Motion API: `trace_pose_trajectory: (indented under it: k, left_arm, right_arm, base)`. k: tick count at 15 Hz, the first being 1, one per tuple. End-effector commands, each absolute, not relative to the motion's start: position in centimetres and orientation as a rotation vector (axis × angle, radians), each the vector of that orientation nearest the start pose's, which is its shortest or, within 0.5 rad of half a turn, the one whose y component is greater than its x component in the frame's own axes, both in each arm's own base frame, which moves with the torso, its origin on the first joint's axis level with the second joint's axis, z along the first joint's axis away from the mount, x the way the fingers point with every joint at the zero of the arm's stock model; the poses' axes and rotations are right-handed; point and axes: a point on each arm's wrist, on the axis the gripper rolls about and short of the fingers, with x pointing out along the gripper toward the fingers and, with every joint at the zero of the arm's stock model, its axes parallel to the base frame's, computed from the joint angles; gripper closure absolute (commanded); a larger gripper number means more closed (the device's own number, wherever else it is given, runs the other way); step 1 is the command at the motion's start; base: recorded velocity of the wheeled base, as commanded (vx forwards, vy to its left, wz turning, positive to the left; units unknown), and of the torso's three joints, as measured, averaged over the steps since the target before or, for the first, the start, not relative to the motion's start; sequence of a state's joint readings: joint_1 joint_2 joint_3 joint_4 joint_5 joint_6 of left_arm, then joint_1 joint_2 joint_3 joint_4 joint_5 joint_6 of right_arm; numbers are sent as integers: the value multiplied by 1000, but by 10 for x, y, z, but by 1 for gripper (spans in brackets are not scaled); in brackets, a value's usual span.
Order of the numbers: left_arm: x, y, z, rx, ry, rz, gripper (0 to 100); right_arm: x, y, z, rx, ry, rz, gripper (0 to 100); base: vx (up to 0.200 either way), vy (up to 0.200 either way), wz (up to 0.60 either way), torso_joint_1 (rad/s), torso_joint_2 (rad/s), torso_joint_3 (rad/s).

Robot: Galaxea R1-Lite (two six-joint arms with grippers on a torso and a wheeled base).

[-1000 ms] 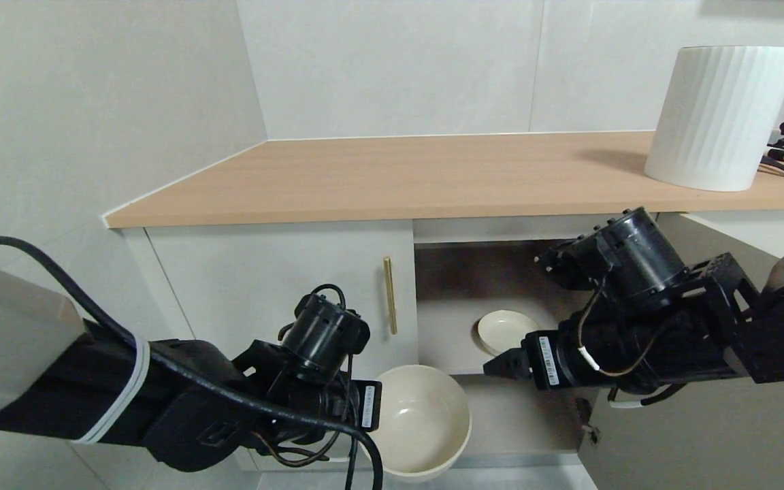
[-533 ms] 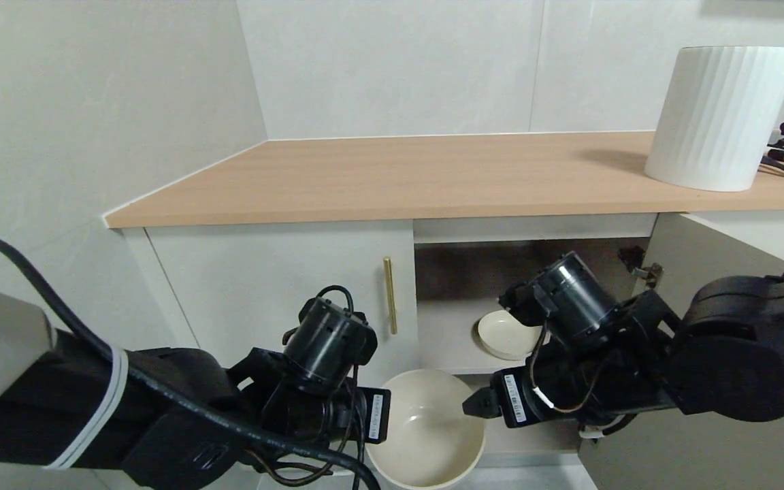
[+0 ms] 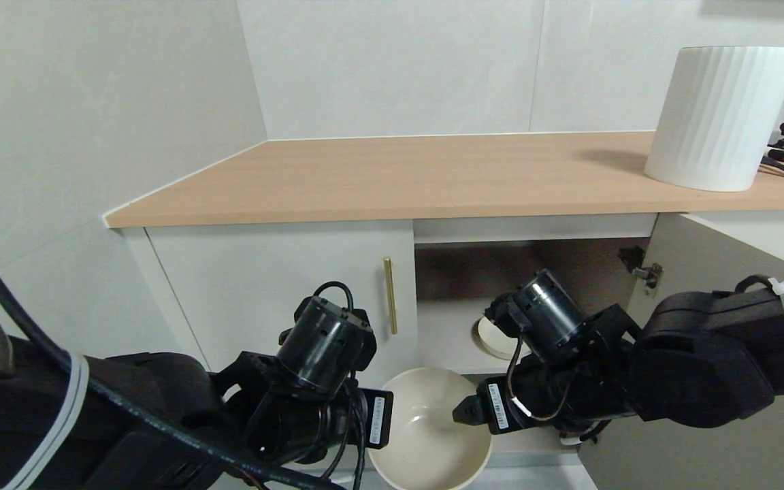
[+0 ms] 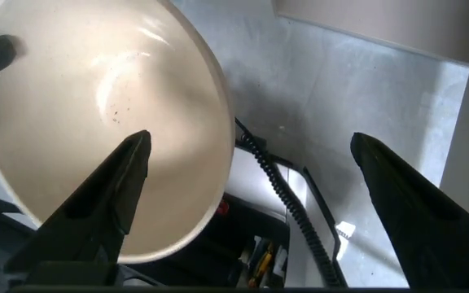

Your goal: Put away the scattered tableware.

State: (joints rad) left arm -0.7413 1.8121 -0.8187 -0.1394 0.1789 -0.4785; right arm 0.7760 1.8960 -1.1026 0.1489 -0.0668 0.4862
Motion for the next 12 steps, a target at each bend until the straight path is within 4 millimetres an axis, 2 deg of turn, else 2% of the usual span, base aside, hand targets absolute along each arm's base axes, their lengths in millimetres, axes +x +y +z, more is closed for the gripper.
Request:
trace_pose_trajectory:
  k: [1, 12]
  left_arm:
    - [221, -197, 110, -60, 870, -328, 100]
    - [221, -198, 109, -63, 874, -326, 100]
  right_arm:
    - [239, 233, 127, 40, 1009, 419, 100]
    - [239, 232, 126, 36, 1014, 418, 100]
  base:
    - [0, 0, 0, 0, 0, 0]
    - [0, 0, 0, 0, 0, 0]
